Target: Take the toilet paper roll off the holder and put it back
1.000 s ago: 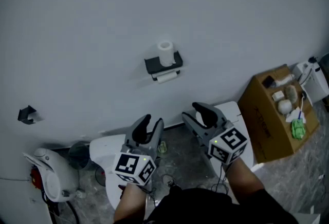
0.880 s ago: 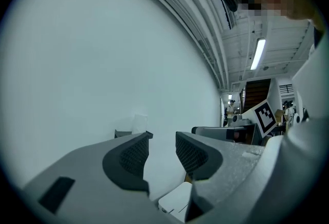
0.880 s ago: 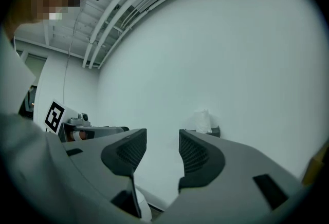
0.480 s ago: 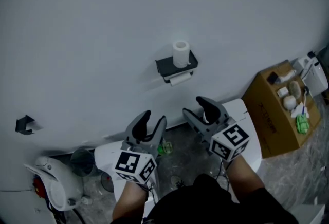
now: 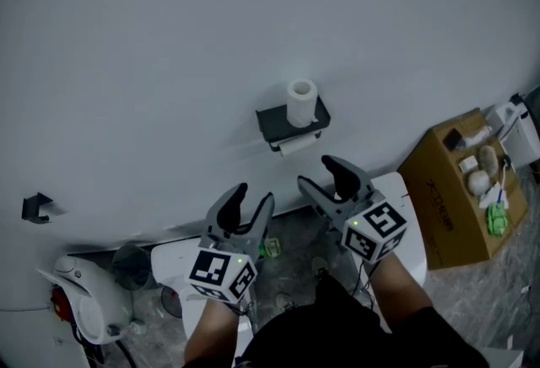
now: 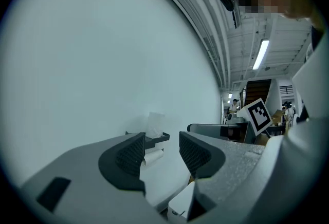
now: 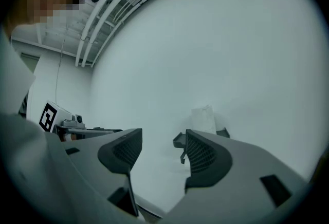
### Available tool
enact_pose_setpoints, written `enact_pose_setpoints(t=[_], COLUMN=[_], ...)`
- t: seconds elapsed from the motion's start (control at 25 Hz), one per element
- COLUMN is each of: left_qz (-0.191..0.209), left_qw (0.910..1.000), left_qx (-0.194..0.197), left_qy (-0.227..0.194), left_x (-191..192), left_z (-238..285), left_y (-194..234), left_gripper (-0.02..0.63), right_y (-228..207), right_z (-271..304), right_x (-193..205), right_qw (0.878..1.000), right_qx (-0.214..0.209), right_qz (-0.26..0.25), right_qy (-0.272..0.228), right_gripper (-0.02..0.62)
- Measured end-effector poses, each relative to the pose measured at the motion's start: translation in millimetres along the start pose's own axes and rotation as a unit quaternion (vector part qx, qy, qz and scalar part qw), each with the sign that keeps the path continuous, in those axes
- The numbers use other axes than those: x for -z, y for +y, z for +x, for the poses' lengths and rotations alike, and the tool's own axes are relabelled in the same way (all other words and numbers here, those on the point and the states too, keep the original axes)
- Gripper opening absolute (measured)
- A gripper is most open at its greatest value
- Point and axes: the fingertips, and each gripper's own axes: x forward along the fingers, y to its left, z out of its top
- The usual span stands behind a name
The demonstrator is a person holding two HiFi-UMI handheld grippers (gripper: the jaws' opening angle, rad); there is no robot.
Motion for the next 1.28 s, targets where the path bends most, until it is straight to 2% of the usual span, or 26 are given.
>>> enact_pose_setpoints(t=[0.44,0.64,0.84,1.0,1.28], left_qz=[0.010,0.015,0.022,0.024,0.021], left_qw=[0.9983,0.9953,0.9925,0.9915,0.9930], left_qx=[-0.055,-0.095,-0.120,-0.128,-0.116], left_qy=[-0.012,-0.013,-0.005,-0.003,0.001], left_x=[-16.2,-18.3,-16.3,-16.6,-13.2], left_z=[76.2,100.6,110.5,115.0,116.8], left_y=[17.5,18.1,15.8,19.6,38.2], left_gripper=[0.196,0.196,0.204,0.232,0.264], right_y=[-86.2,-112.4,-121.0,-122.4,-128.4], right_z=[51.9,68.0,83.2,94.9,116.1], right_x=[-30.9,-33.3,-31.3,-26.9,-21.6], right_qw=[0.999,0.998,0.995,0.993,0.994], right_qx=[-0.025,-0.063,-0.093,-0.101,-0.075], right_qz=[-0.018,-0.027,-0.045,-0.051,-0.070], right_qy=[-0.014,-0.011,0.002,0.018,0.039], right_gripper=[0.303,0.318,0.345,0.365,0.387])
